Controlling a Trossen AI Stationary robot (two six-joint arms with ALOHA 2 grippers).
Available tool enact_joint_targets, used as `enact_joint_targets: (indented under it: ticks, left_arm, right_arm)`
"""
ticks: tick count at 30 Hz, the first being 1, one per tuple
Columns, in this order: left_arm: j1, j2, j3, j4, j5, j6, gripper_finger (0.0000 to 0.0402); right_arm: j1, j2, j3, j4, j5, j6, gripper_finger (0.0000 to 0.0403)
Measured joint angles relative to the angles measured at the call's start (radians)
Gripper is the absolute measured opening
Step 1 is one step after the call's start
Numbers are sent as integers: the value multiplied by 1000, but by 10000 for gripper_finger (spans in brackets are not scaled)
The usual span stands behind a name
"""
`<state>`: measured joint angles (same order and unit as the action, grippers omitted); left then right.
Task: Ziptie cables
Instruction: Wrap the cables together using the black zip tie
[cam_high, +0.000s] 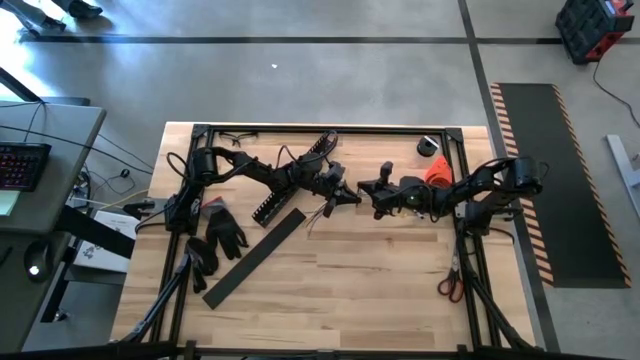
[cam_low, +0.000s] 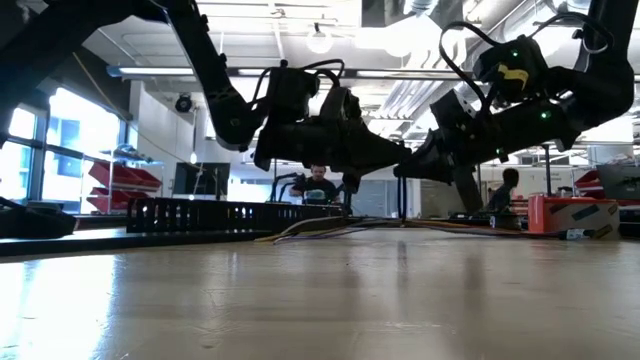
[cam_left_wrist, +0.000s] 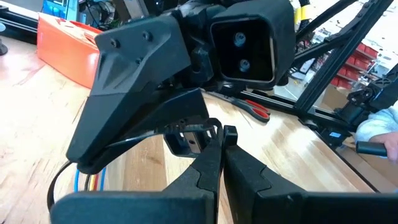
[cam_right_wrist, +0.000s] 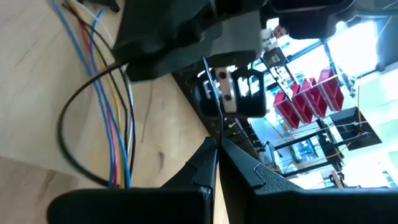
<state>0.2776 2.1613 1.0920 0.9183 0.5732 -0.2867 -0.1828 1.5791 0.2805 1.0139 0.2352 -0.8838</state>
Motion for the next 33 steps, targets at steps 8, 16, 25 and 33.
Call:
enact_joint_targets:
  ticks: [8, 16, 25, 33]
  left_arm:
    - [-4, 0, 0, -1, -2, 0, 0]
    - [-4, 0, 0, -1, -5, -1, 0]
    - [2, 0, 0, -9, -6, -52, 0]
    - [25, 3, 0, -9, 35, -124, 0]
  right_arm:
    - [2, 0, 5, -3, -4, -10, 0]
    - [49, 0, 5, -1, 2, -50, 0]
    - [56, 0, 7, 27, 39, -71, 0]
    - [117, 0, 7, 32, 67, -145, 0]
